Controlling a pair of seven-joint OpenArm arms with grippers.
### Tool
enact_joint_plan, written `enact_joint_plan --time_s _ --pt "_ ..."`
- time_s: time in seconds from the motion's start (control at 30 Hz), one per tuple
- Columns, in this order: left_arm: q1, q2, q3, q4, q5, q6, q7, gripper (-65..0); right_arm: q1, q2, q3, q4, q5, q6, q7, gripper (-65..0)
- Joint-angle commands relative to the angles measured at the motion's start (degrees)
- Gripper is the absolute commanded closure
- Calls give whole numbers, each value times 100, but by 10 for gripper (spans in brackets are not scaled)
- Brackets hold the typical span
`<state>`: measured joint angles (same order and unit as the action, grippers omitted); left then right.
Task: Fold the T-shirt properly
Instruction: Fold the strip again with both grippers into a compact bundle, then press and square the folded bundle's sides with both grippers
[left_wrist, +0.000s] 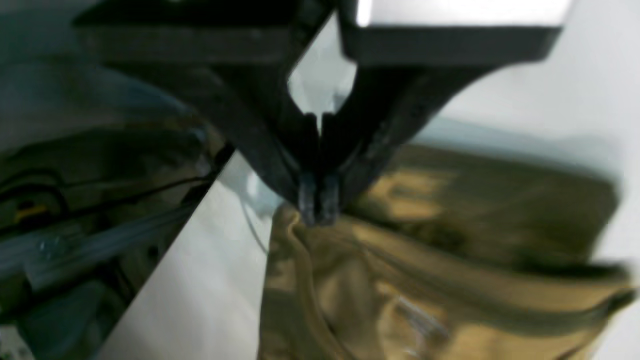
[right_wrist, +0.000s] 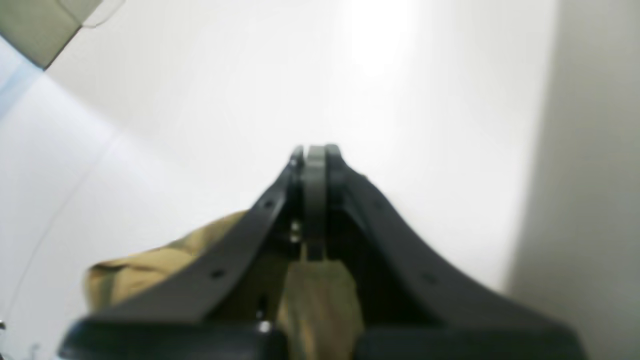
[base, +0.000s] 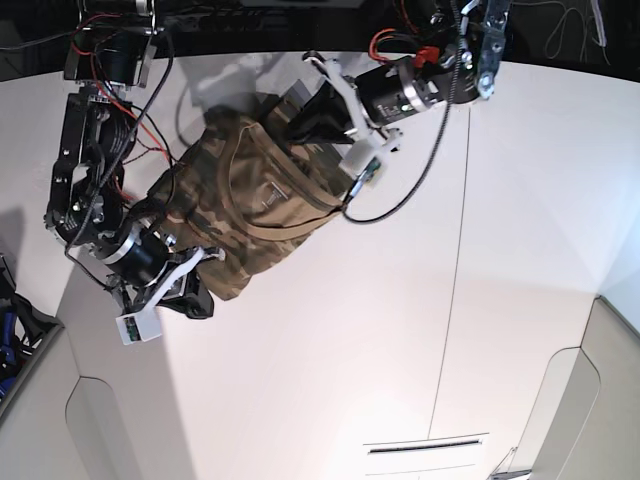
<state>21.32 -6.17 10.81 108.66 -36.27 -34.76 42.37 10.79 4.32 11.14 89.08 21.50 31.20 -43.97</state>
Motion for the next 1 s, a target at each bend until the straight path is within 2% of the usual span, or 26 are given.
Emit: enact_joint_plan --time_s 0.0,0.13,0.3,0.5,0.63,0.77,0.97 --pt "-168 101 107 -57 -52 7 -149 0 249 68 0 -225 92 57 214 0" --pt "-511 439 315 -756 157 9 -232 0 590 157 -90 -1473 83 225 223 0" --pt "-752 439 227 -1521 223 7 -195 0 577 332 -588 -2079 55 225 219 0" --pt "-909 345 -514 -1626 573 9 -101 0 422 778 -859 -2063 103 216 55 0" --pt "-1110 61 -966 -1626 568 9 -105 0 122 1054 -855 -1836 728 219 -267 0" --pt "-1425 -186 -1158 -1628 570 13 -109 0 -393 1106 -848 -1386 1113 225 -474 0" --pt "-2059 -210 -1080 -1864 645 223 -144 0 -1235 1099 -848 -520 1456 223 -472 0"
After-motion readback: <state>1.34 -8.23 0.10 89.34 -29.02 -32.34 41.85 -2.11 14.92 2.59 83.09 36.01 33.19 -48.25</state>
